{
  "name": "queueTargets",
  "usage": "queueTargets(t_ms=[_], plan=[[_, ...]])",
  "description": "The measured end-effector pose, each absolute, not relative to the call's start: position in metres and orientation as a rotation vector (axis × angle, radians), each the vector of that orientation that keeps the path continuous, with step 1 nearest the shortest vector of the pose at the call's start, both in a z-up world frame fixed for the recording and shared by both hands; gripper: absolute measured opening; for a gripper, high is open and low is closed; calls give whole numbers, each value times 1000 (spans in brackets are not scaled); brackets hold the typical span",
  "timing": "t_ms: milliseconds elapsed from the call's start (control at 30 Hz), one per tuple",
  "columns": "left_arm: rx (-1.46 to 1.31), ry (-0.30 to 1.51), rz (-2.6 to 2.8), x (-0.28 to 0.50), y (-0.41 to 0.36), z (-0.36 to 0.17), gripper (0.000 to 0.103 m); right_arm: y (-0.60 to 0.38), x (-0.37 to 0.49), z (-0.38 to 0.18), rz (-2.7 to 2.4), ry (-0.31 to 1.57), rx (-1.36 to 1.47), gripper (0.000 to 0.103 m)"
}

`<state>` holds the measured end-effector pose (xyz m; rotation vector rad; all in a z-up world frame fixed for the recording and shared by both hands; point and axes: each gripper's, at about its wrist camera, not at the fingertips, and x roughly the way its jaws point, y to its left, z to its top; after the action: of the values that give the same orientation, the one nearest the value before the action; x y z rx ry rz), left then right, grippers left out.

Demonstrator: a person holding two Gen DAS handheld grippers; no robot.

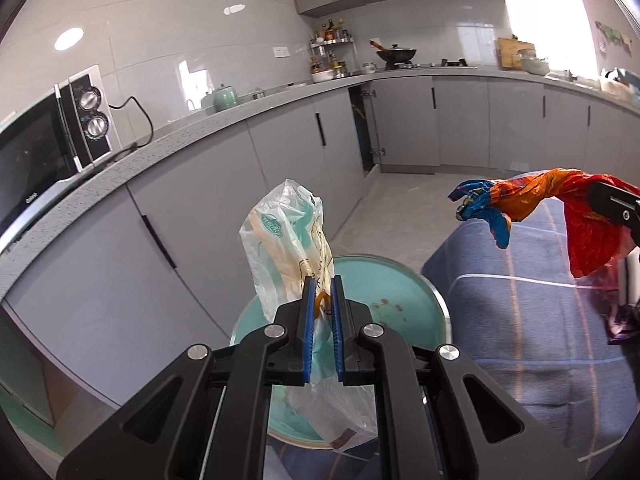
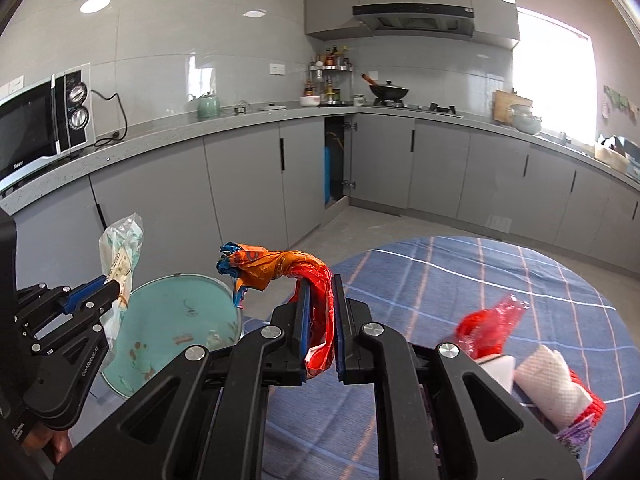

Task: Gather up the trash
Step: 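Carry both bags over the teal wastebasket and open both tools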

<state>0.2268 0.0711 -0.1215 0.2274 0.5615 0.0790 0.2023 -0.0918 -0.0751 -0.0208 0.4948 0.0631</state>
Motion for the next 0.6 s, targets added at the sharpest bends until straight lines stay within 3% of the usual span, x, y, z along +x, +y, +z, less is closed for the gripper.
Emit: queueTargets(t_ms=[600], plan=[[242, 624, 156, 250, 98, -139, 9, -43, 228, -98, 125, 534, -123, 11]])
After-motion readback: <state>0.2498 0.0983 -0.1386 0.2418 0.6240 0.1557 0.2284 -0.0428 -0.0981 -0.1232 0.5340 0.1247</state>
